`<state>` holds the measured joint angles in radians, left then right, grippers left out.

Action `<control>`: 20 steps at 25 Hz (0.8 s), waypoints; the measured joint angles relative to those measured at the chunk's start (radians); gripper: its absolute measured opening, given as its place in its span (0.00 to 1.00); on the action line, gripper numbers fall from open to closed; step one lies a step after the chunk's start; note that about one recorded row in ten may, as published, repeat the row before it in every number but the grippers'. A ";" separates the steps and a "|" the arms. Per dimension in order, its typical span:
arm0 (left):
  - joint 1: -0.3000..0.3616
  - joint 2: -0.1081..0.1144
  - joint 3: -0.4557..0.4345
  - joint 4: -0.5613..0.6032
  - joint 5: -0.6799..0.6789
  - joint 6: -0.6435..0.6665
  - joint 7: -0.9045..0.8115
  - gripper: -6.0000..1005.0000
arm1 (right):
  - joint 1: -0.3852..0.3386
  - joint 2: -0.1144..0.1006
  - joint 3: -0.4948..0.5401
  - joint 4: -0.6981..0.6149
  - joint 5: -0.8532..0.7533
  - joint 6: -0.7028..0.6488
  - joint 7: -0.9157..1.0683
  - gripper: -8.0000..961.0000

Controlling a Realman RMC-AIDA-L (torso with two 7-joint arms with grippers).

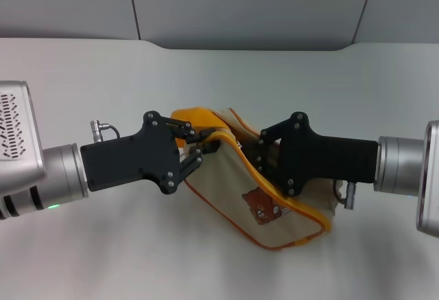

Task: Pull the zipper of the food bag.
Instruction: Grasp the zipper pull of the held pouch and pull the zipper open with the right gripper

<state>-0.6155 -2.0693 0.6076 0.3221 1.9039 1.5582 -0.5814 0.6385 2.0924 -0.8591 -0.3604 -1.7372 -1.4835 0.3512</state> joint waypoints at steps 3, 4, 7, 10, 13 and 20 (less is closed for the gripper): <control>0.000 -0.001 0.000 0.000 0.000 0.006 0.000 0.10 | 0.003 0.000 -0.001 0.001 -0.005 0.002 0.002 0.13; 0.000 -0.001 0.002 0.000 0.000 0.007 0.000 0.10 | 0.005 -0.001 -0.001 0.004 -0.008 0.003 0.002 0.11; 0.000 -0.001 0.003 0.000 -0.001 0.008 0.000 0.10 | 0.007 -0.002 -0.004 0.007 -0.009 0.003 0.003 0.05; 0.002 -0.002 -0.003 -0.003 -0.004 0.005 0.000 0.10 | 0.003 -0.005 -0.013 0.007 -0.009 0.005 0.003 0.01; 0.014 -0.002 -0.020 -0.009 -0.025 -0.013 0.000 0.10 | -0.022 -0.008 -0.016 0.000 -0.010 0.005 0.005 0.01; 0.048 0.000 -0.106 -0.012 -0.047 -0.073 -0.029 0.10 | -0.160 -0.013 -0.015 -0.132 -0.049 -0.029 0.101 0.01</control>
<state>-0.5677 -2.0691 0.5013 0.3097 1.8572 1.4850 -0.6109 0.4782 2.0789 -0.8739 -0.4929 -1.7866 -1.5121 0.4526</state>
